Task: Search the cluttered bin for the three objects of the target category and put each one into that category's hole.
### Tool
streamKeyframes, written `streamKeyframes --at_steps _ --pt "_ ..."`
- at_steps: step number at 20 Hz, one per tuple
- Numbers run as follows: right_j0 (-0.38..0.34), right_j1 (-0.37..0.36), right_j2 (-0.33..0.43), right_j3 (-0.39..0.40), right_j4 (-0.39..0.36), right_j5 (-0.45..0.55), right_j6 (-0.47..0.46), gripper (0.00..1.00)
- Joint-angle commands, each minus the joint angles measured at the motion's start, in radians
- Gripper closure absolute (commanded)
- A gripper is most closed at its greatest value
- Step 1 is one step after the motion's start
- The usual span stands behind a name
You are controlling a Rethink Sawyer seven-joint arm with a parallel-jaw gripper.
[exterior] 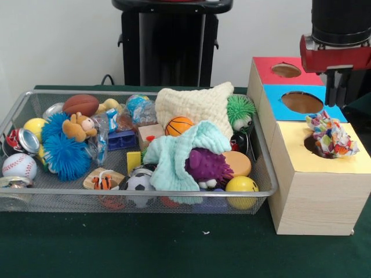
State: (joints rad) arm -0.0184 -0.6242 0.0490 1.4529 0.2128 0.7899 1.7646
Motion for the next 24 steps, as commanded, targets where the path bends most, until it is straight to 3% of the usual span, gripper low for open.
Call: streamKeyframes --at_steps 1,13,24 --pt "-0.045 0.039 0.113 0.124 0.034 -0.065 0.075 1.0" --pt "-0.09 0.038 0.189 0.163 0.099 -0.145 0.092 1.0" --pt "-0.098 0.056 0.189 0.16 0.066 -0.245 0.107 1.0"
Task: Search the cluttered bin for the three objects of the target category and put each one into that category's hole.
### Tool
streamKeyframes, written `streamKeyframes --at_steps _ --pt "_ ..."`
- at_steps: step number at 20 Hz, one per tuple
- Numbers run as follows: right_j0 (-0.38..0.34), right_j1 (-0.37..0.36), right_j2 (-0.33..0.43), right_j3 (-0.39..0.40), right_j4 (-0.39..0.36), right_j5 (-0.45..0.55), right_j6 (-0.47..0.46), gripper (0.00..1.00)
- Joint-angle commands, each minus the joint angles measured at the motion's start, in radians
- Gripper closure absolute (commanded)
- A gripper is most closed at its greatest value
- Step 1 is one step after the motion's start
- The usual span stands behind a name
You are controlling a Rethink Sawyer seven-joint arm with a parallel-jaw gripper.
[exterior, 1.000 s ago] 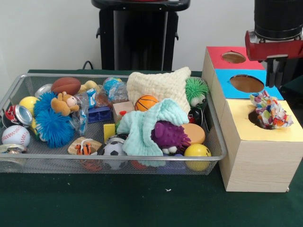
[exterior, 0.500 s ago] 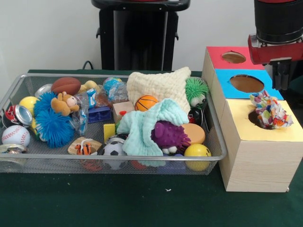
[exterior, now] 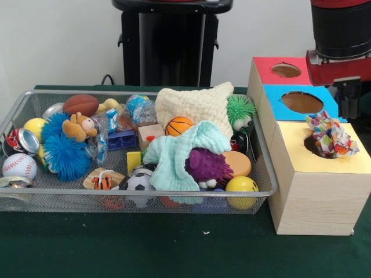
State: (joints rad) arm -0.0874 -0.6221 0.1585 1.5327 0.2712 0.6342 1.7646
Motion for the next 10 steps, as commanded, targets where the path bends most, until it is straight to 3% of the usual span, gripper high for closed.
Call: streamKeyframes --at_steps 1,10 --pt "-0.028 0.058 0.077 0.076 0.003 -0.09 0.106 1.0" --pt "-0.022 0.064 0.063 0.066 -0.014 -0.064 0.099 1.0"
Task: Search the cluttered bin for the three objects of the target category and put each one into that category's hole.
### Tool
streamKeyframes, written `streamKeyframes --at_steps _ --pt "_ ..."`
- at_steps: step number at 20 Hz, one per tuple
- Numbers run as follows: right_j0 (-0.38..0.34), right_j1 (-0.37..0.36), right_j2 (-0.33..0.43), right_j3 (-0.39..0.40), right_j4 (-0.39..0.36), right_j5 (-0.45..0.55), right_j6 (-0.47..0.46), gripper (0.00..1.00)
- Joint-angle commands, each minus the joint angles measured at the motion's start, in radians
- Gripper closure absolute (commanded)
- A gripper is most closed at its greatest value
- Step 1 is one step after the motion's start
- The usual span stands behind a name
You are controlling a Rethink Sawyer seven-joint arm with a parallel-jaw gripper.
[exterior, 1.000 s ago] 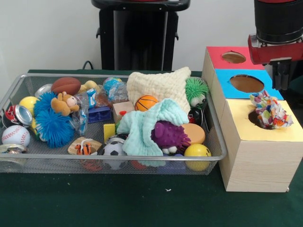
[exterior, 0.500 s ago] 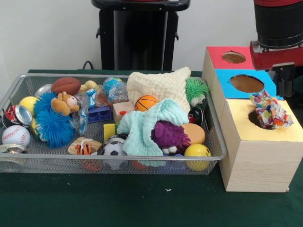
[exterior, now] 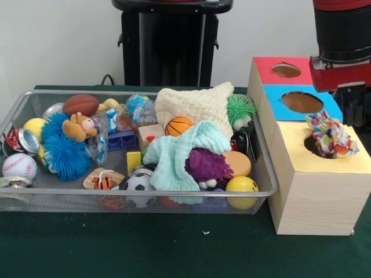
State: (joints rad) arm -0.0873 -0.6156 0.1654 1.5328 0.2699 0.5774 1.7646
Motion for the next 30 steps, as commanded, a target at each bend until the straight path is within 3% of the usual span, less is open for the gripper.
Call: streamKeyframes --at_steps 1,5,21,30 --pt "-0.02 0.057 0.051 0.065 -0.02 0.004 0.093 1.0" --pt "-0.009 0.062 0.026 0.044 -0.055 0.074 0.066 1.0" --pt "-0.024 0.061 0.046 0.047 -0.029 0.121 0.069 1.0" --pt "-0.026 0.079 0.034 0.027 -0.062 0.155 0.035 1.0"
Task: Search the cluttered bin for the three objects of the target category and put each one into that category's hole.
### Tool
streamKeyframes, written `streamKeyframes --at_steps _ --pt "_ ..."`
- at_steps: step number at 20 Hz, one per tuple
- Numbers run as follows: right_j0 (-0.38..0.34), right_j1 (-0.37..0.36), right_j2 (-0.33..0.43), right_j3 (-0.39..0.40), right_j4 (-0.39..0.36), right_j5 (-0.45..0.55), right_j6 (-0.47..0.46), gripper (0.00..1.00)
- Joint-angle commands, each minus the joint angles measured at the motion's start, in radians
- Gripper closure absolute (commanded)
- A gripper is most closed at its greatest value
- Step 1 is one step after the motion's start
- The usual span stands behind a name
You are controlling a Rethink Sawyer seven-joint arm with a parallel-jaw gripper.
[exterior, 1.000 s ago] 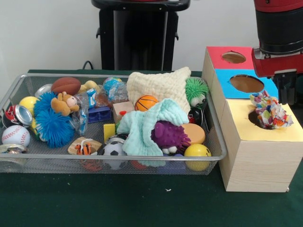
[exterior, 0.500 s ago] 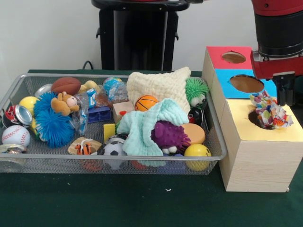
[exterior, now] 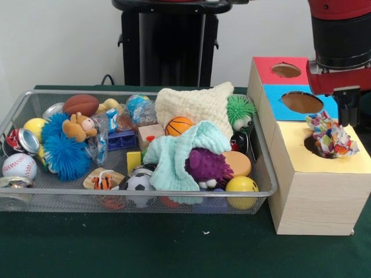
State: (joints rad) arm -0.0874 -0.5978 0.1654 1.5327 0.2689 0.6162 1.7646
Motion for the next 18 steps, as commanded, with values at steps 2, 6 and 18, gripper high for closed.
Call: streamKeyframes --at_steps 2,6,18 --pt "-0.026 0.07 0.029 0.023 -0.069 0.099 0.03 1.0" --pt "-0.026 0.087 0.025 0.019 -0.079 0.074 0.023 1.0" --pt "-0.024 0.096 0.02 0.02 -0.087 0.047 0.02 1.0"
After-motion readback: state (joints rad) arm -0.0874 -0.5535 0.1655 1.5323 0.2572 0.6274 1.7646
